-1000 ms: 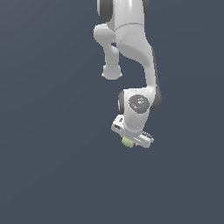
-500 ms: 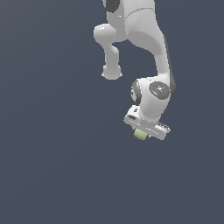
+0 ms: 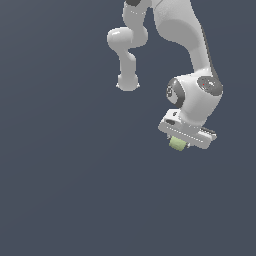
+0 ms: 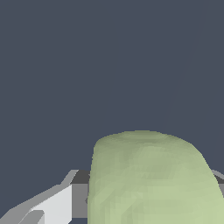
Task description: Pick up the object and move it to a goal position.
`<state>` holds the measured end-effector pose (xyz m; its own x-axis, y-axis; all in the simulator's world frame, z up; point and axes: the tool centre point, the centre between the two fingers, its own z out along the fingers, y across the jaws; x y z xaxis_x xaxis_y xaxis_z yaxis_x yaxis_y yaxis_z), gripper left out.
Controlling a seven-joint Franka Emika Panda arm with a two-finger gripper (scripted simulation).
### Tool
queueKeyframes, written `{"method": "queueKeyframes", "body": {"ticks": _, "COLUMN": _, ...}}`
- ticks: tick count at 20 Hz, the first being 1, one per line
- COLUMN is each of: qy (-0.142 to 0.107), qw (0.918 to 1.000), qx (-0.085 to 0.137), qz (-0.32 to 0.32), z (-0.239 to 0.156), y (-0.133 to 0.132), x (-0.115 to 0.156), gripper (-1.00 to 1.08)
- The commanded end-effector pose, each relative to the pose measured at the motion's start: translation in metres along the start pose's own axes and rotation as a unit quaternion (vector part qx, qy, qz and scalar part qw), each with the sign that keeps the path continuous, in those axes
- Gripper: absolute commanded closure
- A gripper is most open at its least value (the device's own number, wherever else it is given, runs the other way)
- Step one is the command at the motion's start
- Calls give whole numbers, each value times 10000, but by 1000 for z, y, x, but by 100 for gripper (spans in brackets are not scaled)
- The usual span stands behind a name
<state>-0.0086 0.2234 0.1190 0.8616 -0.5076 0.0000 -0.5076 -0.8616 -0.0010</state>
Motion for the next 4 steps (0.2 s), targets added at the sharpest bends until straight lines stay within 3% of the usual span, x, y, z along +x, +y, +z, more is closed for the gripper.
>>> {"method": "queueKeyframes", "body": {"ticks": 1, "qy": -1, "qw": 10000, "qx": -5, "qz": 11, "z": -4, "y": -4, "x": -5, "gripper": 108}}
{"method": "queueKeyframes", "body": {"ticks": 4, "qy": -1, "qw": 10000, "qx": -5, "qz": 11, "z": -5, "y": -6, "x": -6, "gripper": 108}}
